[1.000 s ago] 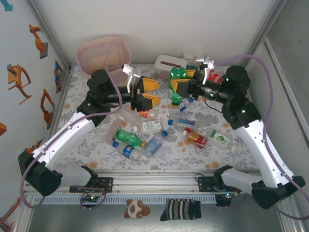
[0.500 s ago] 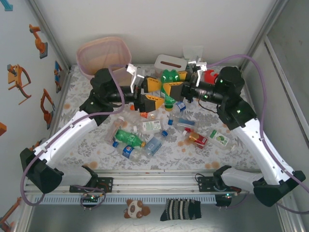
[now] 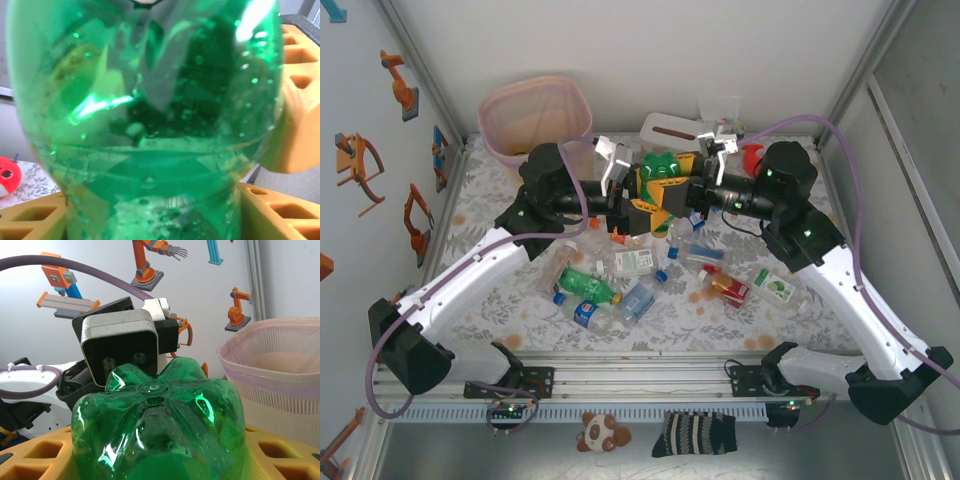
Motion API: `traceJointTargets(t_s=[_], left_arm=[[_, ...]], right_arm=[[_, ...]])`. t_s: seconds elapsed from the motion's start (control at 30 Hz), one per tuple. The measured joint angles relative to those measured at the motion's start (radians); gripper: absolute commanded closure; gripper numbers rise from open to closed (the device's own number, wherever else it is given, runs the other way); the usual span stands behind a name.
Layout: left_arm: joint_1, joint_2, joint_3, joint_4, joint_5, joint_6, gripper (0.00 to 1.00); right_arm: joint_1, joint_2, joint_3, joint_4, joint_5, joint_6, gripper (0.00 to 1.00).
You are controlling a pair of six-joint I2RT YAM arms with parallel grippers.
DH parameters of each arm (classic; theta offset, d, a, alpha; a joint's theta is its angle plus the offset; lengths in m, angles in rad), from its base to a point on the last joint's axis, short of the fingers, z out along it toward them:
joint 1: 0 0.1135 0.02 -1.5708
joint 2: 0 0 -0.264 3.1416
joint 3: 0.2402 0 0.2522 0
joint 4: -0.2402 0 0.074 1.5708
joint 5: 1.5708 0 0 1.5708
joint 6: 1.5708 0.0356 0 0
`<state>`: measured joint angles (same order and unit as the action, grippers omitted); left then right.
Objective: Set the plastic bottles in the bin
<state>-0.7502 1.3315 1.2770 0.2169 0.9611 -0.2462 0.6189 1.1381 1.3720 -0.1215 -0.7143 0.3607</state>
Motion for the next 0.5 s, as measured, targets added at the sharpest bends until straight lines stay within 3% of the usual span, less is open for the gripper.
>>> traceJointTargets(t_s=[0.13, 0.23, 0.5], left_arm=[[0.000, 0.000, 0.000, 0.000, -0.003, 0.008, 0.45], [0.000, 0.000, 0.000, 0.000, -0.003, 0.013, 0.46], [0.000, -0.004, 0.000, -0.024, -0.016, 0.035, 0.46]], right_arm=[[0.003, -0.002, 0.000, -0.001, 0.001, -0.001, 0.52], [0.005, -0.002, 0.000, -0.001, 0.002, -0.004, 0.51], [0.007, -0.009, 0.005, -0.030, 0.047, -0.025, 0.22]])
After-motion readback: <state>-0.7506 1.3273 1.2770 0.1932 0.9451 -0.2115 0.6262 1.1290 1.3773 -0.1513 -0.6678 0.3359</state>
